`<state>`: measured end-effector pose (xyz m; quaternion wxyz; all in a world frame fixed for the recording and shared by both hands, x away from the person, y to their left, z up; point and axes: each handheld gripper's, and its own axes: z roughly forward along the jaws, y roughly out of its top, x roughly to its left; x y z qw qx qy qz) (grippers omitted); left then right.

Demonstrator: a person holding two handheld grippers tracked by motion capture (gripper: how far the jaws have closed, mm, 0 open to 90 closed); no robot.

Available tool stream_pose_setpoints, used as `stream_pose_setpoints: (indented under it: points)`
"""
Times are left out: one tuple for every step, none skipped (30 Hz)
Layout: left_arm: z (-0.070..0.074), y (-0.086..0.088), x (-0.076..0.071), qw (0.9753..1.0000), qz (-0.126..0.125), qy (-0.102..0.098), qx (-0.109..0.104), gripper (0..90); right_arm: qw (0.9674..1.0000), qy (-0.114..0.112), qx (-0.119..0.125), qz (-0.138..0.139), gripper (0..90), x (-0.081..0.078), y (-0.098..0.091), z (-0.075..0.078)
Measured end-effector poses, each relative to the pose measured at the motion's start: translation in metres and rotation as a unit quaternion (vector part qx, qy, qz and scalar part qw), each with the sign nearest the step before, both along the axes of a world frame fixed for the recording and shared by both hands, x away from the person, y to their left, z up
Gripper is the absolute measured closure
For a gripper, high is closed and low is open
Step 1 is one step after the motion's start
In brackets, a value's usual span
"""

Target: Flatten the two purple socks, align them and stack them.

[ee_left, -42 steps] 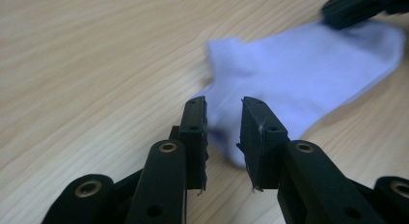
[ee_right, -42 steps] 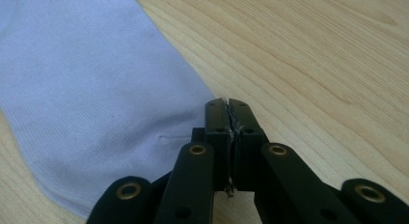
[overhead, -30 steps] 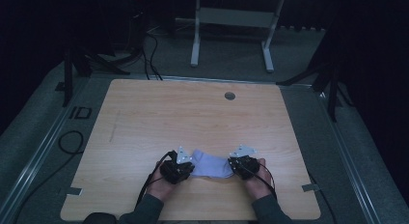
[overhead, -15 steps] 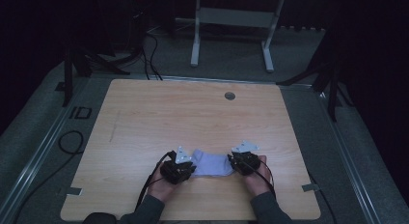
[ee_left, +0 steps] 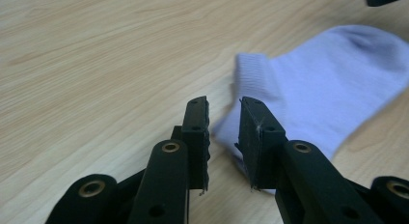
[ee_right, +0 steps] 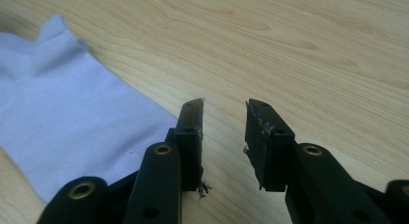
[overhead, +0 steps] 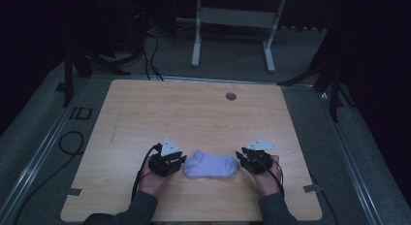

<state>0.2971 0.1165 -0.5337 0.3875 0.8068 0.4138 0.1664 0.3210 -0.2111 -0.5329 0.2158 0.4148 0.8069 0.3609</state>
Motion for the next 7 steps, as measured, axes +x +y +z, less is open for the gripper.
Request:
stream_pose_setpoints:
  points:
    - [0.0, 0.002, 0.001, 1.0, 0.003, 0.001, 0.0, 72.1, 1.0, 0.002, 0.001, -0.002, 67.3, 0.0, -0.001, 0.0]
    - [0.0, 0.004, 0.002, 1.0, 0.007, 0.003, 0.001, 72.0, 1.0, 0.002, 0.001, -0.002, 67.2, 0.001, -0.003, 0.0]
    - [0.0, 0.006, 0.003, 0.9999, 0.01, 0.003, 0.0, 71.9, 1.0, 0.004, 0.002, -0.004, 67.2, 0.001, -0.004, -0.001]
    - [0.0, 0.008, 0.004, 0.9999, 0.014, 0.003, 0.002, 71.9, 1.0, 0.004, 0.002, -0.005, 67.2, 0.001, -0.005, 0.0]
    - [-0.001, 0.01, 0.004, 0.9998, 0.017, 0.005, 0.001, 71.8, 1.0, 0.003, 0.003, -0.006, 67.1, 0.001, -0.007, 0.0]
    - [-0.001, 0.011, 0.005, 0.9998, 0.019, 0.004, 0.003, 71.5, 1.0, 0.002, 0.004, -0.007, 67.1, 0.001, -0.008, 0.0]
    - [-0.001, 0.012, 0.006, 0.9998, 0.021, 0.005, 0.004, 71.3, 0.9999, 0.002, 0.005, -0.009, 66.8, 0.002, -0.009, 0.0]
